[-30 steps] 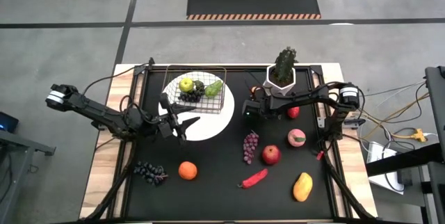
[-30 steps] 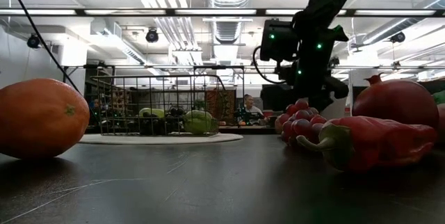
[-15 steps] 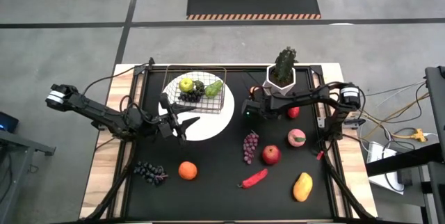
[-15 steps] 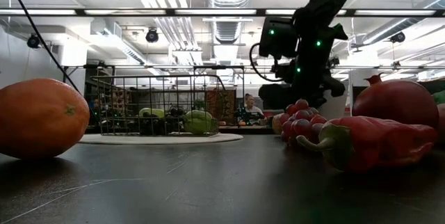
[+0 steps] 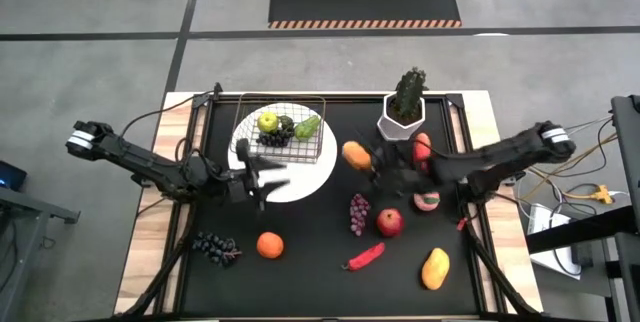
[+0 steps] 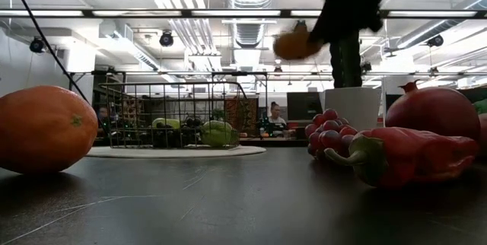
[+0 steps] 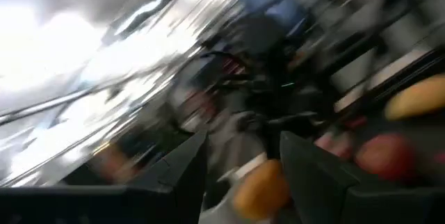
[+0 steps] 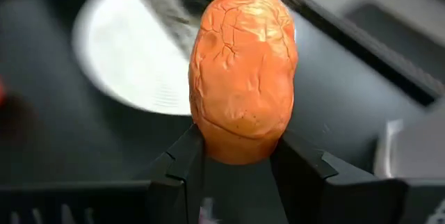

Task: Build produce basket
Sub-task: Put the top left mango in the gold wire basket

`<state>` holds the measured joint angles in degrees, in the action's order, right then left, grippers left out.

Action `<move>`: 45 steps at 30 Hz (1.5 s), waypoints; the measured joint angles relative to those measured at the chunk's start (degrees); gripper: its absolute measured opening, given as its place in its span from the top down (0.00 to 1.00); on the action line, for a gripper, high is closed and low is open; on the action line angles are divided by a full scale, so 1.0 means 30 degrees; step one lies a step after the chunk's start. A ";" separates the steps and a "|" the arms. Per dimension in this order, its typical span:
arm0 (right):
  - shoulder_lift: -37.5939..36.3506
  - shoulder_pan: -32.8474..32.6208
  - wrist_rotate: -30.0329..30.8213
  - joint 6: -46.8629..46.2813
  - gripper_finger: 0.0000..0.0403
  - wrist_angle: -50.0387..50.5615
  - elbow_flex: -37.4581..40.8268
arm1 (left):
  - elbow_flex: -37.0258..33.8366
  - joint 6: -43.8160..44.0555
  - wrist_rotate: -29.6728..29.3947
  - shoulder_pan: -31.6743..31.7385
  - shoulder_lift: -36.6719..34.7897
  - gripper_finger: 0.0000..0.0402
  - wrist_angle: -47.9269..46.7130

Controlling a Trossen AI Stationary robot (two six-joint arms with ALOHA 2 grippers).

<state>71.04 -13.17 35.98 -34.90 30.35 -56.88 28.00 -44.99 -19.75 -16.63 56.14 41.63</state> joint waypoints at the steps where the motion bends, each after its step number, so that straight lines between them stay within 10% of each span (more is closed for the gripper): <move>1: -0.0410 -0.0909 0.0559 0.0605 0.68 -0.0433 0.0134 | 0.0074 0.0396 0.1416 0.0081 -0.0008 0.60 -0.0364; 7: -0.0943 -0.4786 0.2476 0.8112 0.68 -1.0332 0.2717 | 0.0645 0.3749 0.6917 0.1071 0.0424 0.60 0.0512; 15: 0.0976 -0.4932 -0.3489 1.6733 0.68 -2.5427 0.6825 | 0.1360 0.7294 0.8380 0.2180 0.2428 0.56 0.1983; 30: 0.0868 -0.3362 -0.3452 1.5701 0.68 -2.5406 0.6941 | 0.4719 0.8371 0.9289 0.2568 0.7315 0.23 0.1972; 38: 0.0875 -0.2971 -0.3581 1.4989 0.68 -2.4793 0.6943 | 0.5943 0.8214 0.9197 0.2590 0.8973 0.26 0.2045; 45: 0.0875 -0.2979 -0.3547 1.4582 0.68 -2.4619 0.6943 | 0.6073 0.7803 0.8579 0.2677 0.9158 0.49 0.1986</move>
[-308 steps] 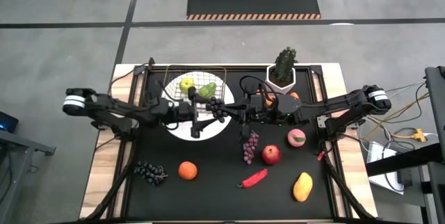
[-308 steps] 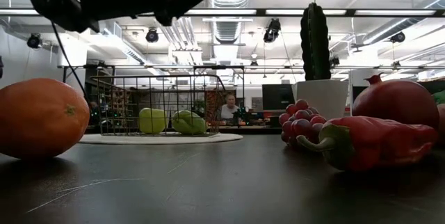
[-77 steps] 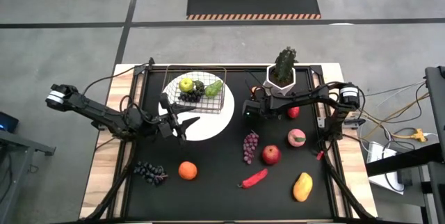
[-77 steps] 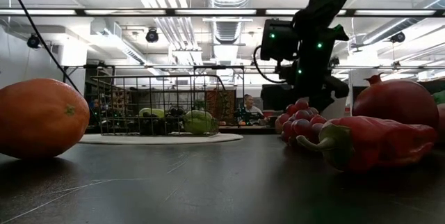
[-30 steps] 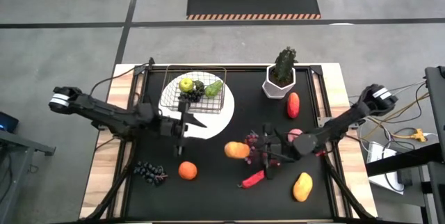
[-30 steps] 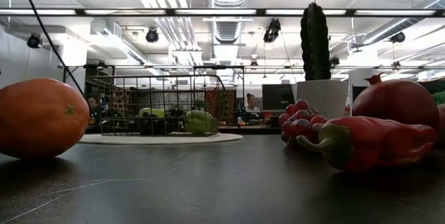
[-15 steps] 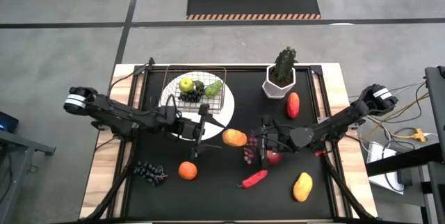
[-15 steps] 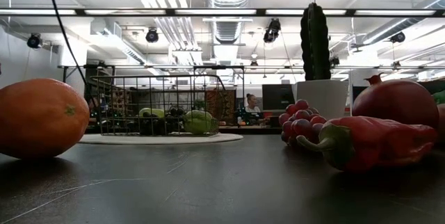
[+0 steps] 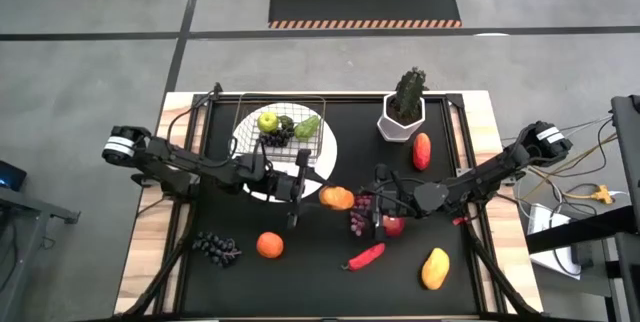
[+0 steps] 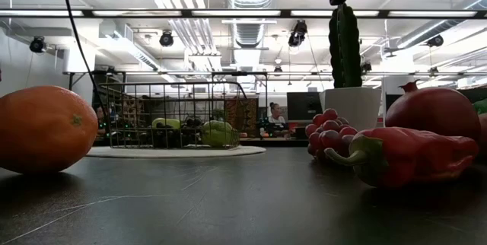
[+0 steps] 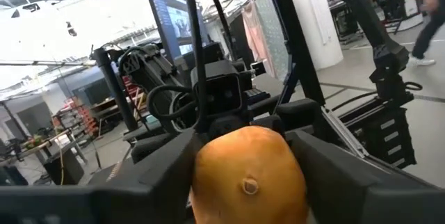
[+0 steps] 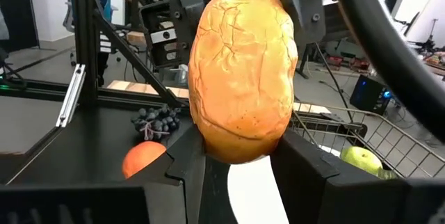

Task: Build produce basket
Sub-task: Put the top left mango in the gold wire basket

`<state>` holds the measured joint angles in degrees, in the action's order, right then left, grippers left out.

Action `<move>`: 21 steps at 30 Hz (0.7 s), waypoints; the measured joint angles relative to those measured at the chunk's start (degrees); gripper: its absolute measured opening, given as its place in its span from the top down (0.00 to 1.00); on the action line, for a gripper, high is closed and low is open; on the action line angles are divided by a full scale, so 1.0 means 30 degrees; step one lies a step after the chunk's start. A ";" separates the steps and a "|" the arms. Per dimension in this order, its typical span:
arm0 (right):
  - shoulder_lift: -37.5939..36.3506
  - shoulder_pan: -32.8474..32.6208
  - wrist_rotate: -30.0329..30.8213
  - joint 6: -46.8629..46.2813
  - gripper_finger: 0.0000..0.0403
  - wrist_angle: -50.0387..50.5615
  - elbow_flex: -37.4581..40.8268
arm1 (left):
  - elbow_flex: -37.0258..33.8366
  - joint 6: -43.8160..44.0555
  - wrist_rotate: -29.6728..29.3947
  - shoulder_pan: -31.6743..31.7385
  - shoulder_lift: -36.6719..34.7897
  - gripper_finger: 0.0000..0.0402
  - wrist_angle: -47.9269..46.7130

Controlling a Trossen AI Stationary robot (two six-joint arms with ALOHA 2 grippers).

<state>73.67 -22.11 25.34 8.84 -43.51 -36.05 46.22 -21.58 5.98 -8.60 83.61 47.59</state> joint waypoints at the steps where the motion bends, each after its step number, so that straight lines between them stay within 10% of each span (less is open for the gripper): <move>1: 0.0000 0.0007 0.0010 -0.0009 0.67 0.0000 0.0000 | 0.0000 -0.0001 -0.0023 0.0053 -0.0007 0.54 -0.0007; 12: -0.0679 0.0015 0.0173 -0.0991 0.41 0.0745 -0.0007 | 0.0119 -0.0100 -0.0779 0.0132 -0.0010 0.59 -0.0350; 21: -0.5874 0.0015 0.1056 -0.3730 0.29 0.8169 -0.0036 | 0.0685 0.0149 -1.1432 0.0853 -0.2123 0.58 -0.8461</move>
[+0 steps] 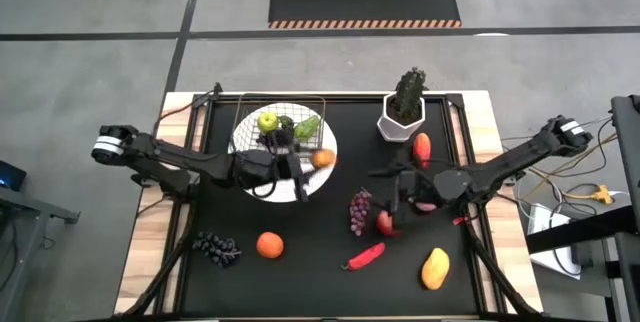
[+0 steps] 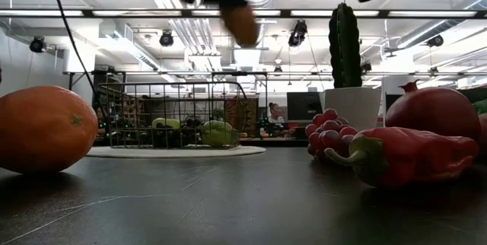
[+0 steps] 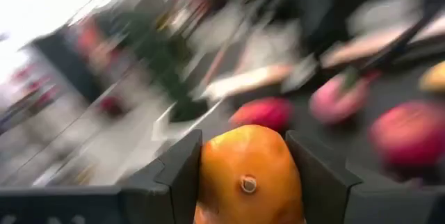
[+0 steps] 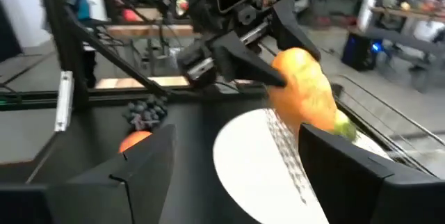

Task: Build produce basket
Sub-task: Put the top left mango in the gold wire basket

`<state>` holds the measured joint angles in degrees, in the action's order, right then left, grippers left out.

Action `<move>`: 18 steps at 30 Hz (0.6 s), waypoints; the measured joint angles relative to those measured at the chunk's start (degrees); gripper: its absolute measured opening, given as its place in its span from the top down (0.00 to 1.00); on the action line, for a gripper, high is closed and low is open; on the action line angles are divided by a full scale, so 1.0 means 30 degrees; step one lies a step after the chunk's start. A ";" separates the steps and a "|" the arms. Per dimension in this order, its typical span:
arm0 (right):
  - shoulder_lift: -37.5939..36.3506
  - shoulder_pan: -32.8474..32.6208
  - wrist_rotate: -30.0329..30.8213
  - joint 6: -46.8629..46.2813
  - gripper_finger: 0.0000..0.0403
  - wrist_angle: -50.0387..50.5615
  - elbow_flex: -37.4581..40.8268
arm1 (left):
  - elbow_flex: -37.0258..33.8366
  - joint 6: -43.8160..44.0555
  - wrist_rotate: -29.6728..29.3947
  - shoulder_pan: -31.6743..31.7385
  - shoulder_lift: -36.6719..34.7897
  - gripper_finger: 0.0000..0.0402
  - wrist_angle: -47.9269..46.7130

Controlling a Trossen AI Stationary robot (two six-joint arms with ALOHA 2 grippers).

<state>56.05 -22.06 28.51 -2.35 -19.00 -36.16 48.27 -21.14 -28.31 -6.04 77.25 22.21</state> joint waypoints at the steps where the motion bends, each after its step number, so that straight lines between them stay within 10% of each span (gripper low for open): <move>1: -0.0444 0.0005 0.0080 -0.0376 0.29 0.0785 0.0000 | 0.0078 0.0296 -0.1218 0.0326 -0.0240 0.58 -0.1133; 6: -0.1585 0.0015 0.0124 -0.1438 0.32 0.3536 0.0000 | 0.0379 0.4022 -0.2512 0.3348 -0.0981 0.58 -0.6010; 18: 0.0140 -0.0001 0.0498 -0.1835 0.40 0.3826 0.0102 | 0.0692 0.6489 0.2855 0.7250 0.1651 0.57 -0.6694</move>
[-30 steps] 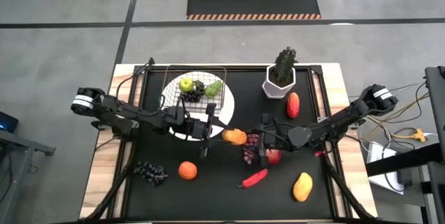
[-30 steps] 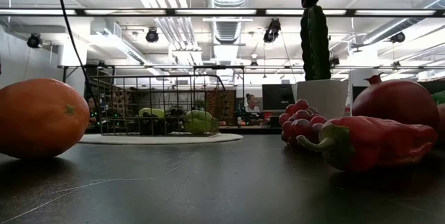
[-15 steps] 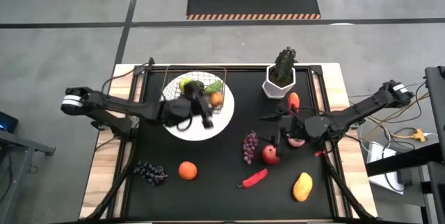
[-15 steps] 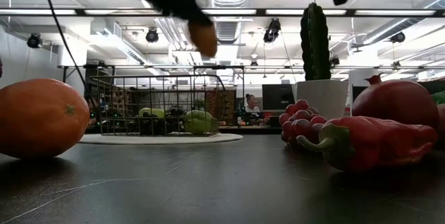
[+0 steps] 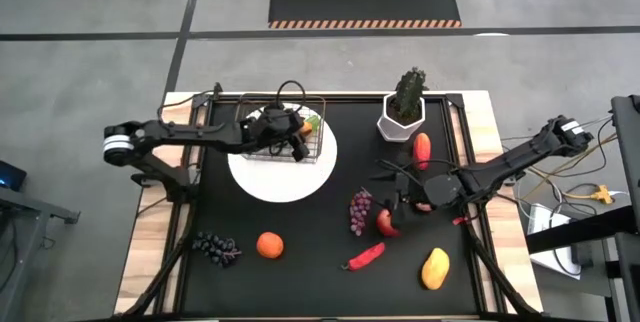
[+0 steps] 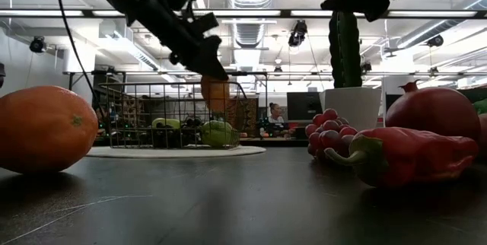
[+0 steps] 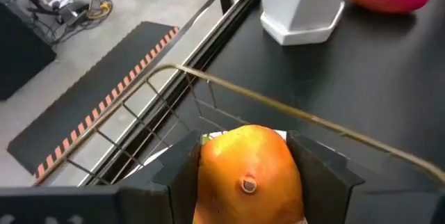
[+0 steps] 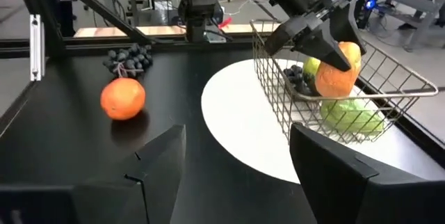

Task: Build produce basket
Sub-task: Put the top left mango in the gold wire basket, then put the pomegranate in the gold wire basket

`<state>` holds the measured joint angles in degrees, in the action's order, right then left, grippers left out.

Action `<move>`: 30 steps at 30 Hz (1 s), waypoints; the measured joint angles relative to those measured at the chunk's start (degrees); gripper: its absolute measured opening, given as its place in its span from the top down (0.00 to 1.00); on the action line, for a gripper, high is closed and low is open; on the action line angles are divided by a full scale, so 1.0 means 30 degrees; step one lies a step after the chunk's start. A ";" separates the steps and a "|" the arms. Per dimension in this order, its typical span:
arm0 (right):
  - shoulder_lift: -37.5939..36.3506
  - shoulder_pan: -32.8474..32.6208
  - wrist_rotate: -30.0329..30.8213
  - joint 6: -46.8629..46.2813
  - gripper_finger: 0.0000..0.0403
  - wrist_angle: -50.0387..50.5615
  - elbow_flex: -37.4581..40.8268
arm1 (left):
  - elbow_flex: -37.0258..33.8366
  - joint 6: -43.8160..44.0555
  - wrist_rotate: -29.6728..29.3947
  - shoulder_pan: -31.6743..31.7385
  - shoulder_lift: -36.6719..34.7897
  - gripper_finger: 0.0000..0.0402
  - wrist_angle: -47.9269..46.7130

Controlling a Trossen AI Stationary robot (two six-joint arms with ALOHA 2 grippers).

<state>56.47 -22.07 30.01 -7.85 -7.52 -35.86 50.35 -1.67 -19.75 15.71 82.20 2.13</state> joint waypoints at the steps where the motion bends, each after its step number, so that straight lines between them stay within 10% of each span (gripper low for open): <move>1: 0.0109 -0.0006 0.0018 -0.0079 0.40 -0.0012 0.0000 | 0.0000 -0.0007 0.0007 0.0021 0.0139 0.57 -0.0042; 30: 0.0976 0.0001 0.1513 -0.2146 0.41 -0.0274 0.0007 | 0.0131 0.0286 0.0510 -0.0009 0.2601 0.35 0.1510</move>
<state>59.40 -22.06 34.54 -14.29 -8.34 -35.83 50.74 -0.82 -18.22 15.68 90.00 6.66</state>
